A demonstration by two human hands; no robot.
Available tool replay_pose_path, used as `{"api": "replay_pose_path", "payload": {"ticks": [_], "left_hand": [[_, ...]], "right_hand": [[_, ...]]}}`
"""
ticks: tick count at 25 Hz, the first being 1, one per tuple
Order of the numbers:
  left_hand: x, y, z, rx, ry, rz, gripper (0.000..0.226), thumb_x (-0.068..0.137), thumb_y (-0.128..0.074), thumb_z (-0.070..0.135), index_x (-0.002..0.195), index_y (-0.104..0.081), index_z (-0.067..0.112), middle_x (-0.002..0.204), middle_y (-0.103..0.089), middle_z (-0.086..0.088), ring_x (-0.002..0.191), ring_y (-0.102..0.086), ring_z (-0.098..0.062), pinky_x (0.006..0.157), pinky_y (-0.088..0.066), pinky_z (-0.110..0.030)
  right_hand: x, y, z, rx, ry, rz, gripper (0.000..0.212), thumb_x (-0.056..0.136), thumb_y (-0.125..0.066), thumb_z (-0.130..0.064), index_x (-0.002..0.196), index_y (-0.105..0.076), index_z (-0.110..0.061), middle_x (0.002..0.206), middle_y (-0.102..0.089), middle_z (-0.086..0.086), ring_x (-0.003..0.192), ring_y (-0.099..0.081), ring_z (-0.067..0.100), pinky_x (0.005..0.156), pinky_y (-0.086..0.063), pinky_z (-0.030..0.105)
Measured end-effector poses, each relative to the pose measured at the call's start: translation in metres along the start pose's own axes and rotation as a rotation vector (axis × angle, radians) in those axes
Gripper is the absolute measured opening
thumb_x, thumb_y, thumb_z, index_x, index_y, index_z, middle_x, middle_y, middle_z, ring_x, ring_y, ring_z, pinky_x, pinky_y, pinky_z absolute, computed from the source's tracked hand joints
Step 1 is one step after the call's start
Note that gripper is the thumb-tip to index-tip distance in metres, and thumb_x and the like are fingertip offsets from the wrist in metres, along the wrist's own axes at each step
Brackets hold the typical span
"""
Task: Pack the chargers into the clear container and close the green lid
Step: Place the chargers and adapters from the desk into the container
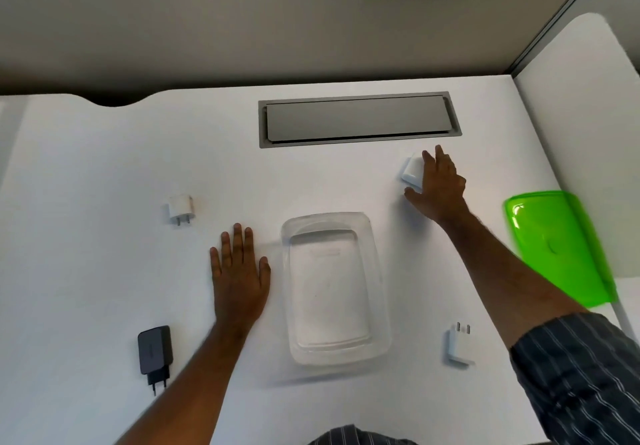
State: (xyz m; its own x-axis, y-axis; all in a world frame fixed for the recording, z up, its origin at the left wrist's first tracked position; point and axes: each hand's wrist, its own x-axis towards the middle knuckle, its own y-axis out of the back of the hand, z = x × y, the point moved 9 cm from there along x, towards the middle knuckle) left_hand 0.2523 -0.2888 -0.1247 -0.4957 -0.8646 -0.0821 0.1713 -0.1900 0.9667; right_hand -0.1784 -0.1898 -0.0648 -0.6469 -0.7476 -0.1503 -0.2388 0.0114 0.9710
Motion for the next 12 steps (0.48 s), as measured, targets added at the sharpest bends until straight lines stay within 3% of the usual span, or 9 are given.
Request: {"api": "replay_pose_path", "payload": {"ticks": [3, 7, 12], "left_hand": [[0.001, -0.001, -0.001, 0.008, 0.004, 0.002, 0.068, 0.104, -0.021, 0.043, 0.164, -0.007, 0.014, 0.173, -0.003, -0.009, 0.160, -0.001, -0.028, 0.128, -0.010, -0.056], [0.001, -0.001, -0.001, 0.000, 0.003, 0.013, 0.068, 0.104, -0.023, 0.043, 0.164, -0.006, 0.016, 0.173, -0.003, -0.008, 0.160, 0.000, -0.027, 0.128, -0.010, -0.056], [0.000, 0.000, -0.001, -0.017, 0.009, 0.018, 0.068, 0.103, -0.024, 0.043, 0.164, -0.007, 0.016, 0.173, -0.003, -0.007, 0.160, -0.001, -0.027, 0.128, -0.011, -0.055]], "right_hand": [[0.013, -0.011, 0.006, 0.000, -0.045, -0.103, 0.095, 0.082, -0.071, -0.042, 0.156, -0.019, -0.013, 0.164, -0.020, 0.013, 0.150, -0.019, 0.037, 0.111, -0.030, 0.058], [0.018, -0.001, 0.007, 0.025, 0.007, 0.000, 0.084, 0.077, -0.075, -0.031, 0.148, -0.035, -0.012, 0.147, -0.044, 0.014, 0.135, -0.040, 0.039, 0.103, -0.040, 0.055], [0.018, 0.006, 0.006, 0.085, 0.036, 0.040, 0.073, 0.075, -0.075, -0.022, 0.141, -0.044, -0.010, 0.137, -0.050, 0.018, 0.122, -0.048, 0.045, 0.099, -0.043, 0.052]]}}
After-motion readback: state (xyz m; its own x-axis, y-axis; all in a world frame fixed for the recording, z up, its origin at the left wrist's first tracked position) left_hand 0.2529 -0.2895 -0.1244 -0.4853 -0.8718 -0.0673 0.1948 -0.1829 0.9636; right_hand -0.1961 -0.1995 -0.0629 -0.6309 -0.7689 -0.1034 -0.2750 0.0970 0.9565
